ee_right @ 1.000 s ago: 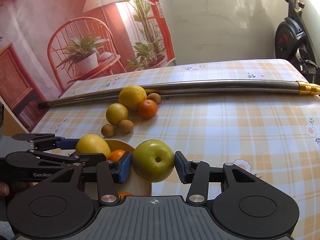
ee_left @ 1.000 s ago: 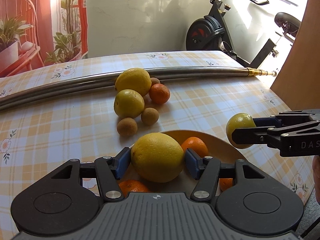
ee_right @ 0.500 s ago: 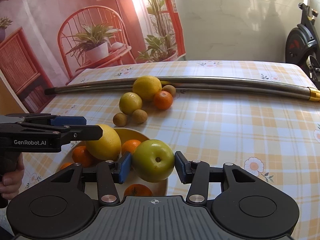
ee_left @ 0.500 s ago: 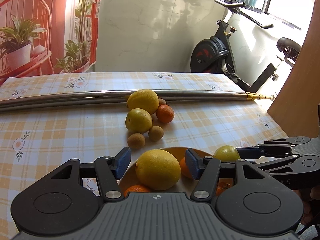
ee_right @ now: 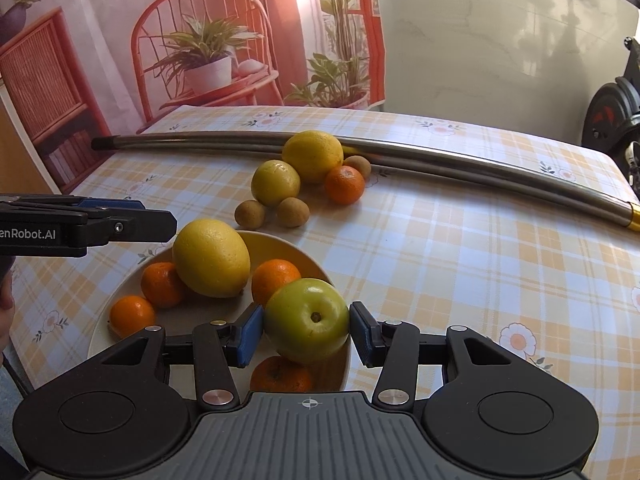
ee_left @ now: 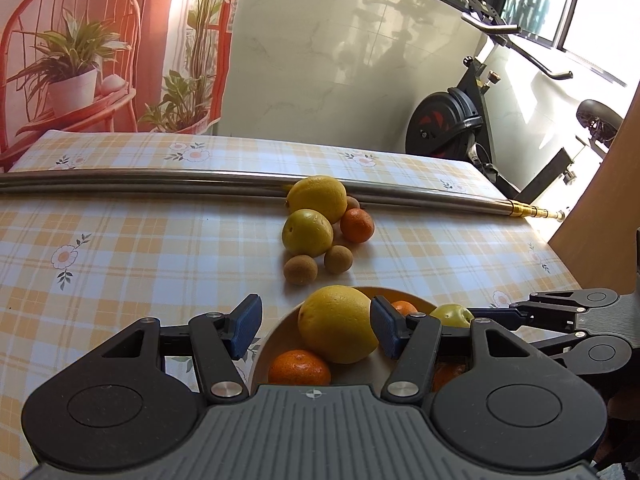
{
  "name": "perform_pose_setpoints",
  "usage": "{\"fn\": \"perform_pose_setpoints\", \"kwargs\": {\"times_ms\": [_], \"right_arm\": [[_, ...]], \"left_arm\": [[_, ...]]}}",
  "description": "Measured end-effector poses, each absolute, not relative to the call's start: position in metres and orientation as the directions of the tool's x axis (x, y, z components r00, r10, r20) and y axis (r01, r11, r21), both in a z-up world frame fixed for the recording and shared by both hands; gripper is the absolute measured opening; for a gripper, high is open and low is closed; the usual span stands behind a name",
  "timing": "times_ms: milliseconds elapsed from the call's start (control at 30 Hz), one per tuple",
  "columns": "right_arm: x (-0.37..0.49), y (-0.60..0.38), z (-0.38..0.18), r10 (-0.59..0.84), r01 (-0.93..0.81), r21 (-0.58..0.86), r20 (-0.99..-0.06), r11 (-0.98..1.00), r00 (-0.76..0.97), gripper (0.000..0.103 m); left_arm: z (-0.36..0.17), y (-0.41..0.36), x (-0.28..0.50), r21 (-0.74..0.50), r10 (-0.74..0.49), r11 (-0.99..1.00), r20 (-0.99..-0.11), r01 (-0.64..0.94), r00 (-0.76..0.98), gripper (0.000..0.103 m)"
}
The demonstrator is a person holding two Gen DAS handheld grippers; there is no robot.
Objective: Organize fruits
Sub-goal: 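Lower the green apple onto the plate and open the right gripper while the left holds the citrus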
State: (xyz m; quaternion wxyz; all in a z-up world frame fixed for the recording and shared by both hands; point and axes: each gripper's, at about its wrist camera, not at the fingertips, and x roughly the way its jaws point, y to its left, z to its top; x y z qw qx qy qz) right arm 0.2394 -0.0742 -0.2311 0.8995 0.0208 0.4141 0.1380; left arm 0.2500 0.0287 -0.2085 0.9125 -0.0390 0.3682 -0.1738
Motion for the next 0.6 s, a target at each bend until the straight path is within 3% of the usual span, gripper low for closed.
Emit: {"fn": "perform_pose_setpoints", "kwargs": {"times_ms": [267,367,600], "right_arm": [[0.2399,-0.0718,-0.2318,0.257,-0.241,0.132,-0.744,0.961,0.617,0.045],[0.2415,-0.0718,-0.2346,0.227,-0.225,0.108,-0.757,0.968,0.613,0.054],[0.2411,-0.0735,-0.2377,0.227,-0.223,0.112,-0.763,0.968,0.605,0.054]], "left_arm": [[-0.2104,0.0294,0.2464,-0.211,-0.345,0.938,-0.661,0.276,0.666,0.062],[-0.2109,0.0305,0.2463,-0.211,-0.343,0.938,-0.663,0.273,0.665,0.062],[-0.2107,0.0316,0.2456,-0.215,-0.341,0.939,-0.665,0.267,0.664,0.062]]}}
